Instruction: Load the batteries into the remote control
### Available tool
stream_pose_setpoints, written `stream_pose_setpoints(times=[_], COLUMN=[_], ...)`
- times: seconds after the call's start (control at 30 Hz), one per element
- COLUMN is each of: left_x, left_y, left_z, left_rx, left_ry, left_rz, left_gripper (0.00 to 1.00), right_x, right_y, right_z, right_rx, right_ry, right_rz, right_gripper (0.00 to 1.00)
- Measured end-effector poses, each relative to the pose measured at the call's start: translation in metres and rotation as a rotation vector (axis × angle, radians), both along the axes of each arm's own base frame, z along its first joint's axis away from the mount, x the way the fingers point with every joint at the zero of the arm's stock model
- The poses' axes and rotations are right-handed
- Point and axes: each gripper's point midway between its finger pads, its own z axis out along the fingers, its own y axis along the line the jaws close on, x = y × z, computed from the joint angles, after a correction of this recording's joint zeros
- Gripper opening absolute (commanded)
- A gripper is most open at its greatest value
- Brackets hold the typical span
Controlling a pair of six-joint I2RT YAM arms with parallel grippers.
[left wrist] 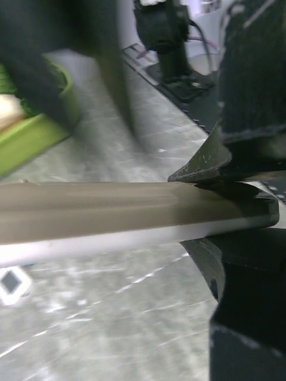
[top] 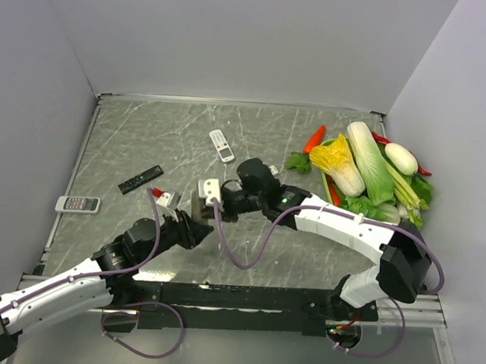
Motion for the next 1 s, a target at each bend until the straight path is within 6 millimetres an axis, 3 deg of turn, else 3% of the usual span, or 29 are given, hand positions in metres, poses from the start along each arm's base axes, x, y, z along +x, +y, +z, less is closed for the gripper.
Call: stream_pose_setpoints(times=[0.07, 0.13, 0.33, 0.53, 0.57, 0.73, 0.83, 1.0], left_x=[0.006, 0.005, 0.005, 0.009, 0.01, 0.012, 0.012, 0.013], left_y=[0.002, 0.004, 0.003, 0.0, -0.001, 0.0, 0.002, 0.002], left_z=[0.009, 0.006, 0.008, 0.022, 0.024, 0.031, 0.028, 0.027], left_rx=[-0.02, -0.002, 0.002, -0.04, -0.046, -0.061, -0.063, -0.043], left_ry=[-0.035, -0.039, -0.054, -0.095, -0.104, -0.158, -0.191, -0.226], left_rz=[0.021, 0.018, 0.011, 0.019, 0.019, 0.024, 0.023, 0.011], left_gripper=[0.01, 0.01, 0.01, 0.01, 0.01, 0.01, 0.01, 0.01], right_x=[-0.021, -0.028, -0.029, -0.03, -0.027, 0.005, 0.019, 0.028], right_y=[0.001, 0.001, -0.002, -0.025, -0.029, -0.052, -0.061, -0.064], right_z=[-0.013, -0.019, -0.018, -0.001, 0.007, 0.04, 0.044, 0.042], right_rx=[-0.04, -0.063, -0.065, -0.027, -0.01, 0.108, 0.165, 0.16], right_ry=[0.058, 0.066, 0.07, 0.089, 0.095, 0.231, 0.354, 0.462], right_rz=[0.055, 0.067, 0.037, -0.116, -0.158, -0.485, -0.655, -0.791], right_gripper=[0.18, 0.16, 0.2, 0.76, 0.99, 1.0, 1.0, 0.99])
